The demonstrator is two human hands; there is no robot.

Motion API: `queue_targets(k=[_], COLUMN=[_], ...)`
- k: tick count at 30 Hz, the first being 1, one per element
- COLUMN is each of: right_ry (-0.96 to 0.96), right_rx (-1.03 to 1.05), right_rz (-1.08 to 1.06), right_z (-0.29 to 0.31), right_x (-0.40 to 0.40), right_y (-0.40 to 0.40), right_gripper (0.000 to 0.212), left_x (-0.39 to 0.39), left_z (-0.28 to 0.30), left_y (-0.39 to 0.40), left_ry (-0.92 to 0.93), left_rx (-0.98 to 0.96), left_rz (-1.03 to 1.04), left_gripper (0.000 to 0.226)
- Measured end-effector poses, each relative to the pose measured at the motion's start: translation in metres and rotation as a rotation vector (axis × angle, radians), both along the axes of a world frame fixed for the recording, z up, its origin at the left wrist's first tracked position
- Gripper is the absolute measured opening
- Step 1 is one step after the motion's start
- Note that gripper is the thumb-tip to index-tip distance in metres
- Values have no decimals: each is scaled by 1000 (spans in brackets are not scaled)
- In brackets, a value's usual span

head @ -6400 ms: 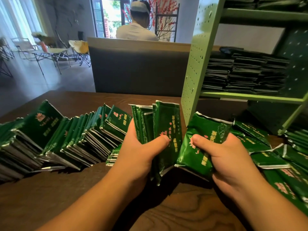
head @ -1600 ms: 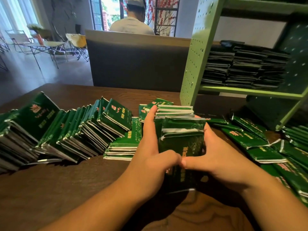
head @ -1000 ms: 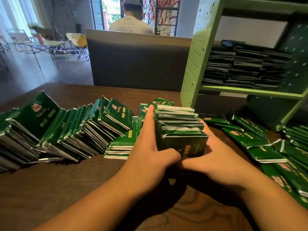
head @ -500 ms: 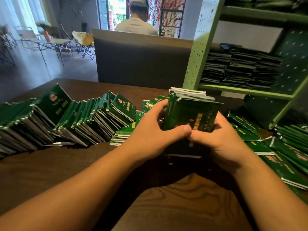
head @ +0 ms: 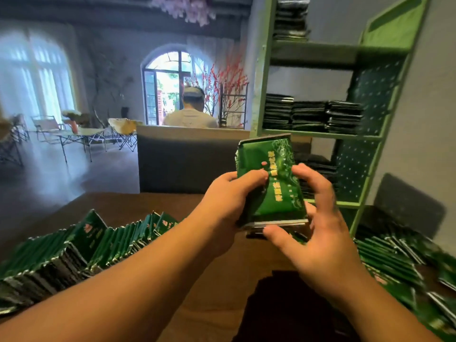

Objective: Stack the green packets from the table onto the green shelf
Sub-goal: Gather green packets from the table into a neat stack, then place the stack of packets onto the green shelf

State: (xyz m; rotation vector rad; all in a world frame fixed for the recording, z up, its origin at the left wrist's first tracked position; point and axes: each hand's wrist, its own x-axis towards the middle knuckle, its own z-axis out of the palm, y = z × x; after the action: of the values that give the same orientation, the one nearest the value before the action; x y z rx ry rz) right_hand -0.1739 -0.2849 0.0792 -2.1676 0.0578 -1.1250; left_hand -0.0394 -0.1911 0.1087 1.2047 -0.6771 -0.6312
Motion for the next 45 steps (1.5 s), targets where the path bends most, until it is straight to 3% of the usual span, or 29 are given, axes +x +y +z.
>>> queue_targets(k=[4, 9, 12, 15, 19, 24, 29, 32, 36, 45], right_ry=[-37, -64, -142, -206, -220, -277, -335, -369, -369, -39], right_rx=[-112, -261, -429, -619, -739, -866, -781, -727, -622, -512], right_rz=[-91, -92, -219, -388, -529, -560, -574, -625, -722, -852], right_z=[30, 60, 79, 101, 139, 176, 198, 213, 236, 300], right_x=[-14, -26, -25, -22, -22, -16, -5, 4, 18, 64], right_y=[-14, -39, -52, -62, -72, -87, -103, -117, -137, -191], right_gripper=[84, 108, 115, 105, 107, 74, 69, 65, 69, 80], left_x=[-19, -34, -38, -39, -38, -29, -24, -18, -2, 43], left_z=[47, 101, 133, 159, 190, 215, 236, 238, 237, 220], left_y=[-15, -29, -36, -39, -48, -55, -73, -74, -74, -67], left_ry=[-4, 91, 109, 100, 116, 79, 91, 169, 96, 84], left_rx=[71, 103, 110, 188, 281, 292, 78, 127, 155, 176], left_rz=[-86, -201, -261, -234, -259, -253, -227, -273, -124, 18], left_gripper=[54, 46, 39, 36, 54, 56, 71, 85, 74, 63])
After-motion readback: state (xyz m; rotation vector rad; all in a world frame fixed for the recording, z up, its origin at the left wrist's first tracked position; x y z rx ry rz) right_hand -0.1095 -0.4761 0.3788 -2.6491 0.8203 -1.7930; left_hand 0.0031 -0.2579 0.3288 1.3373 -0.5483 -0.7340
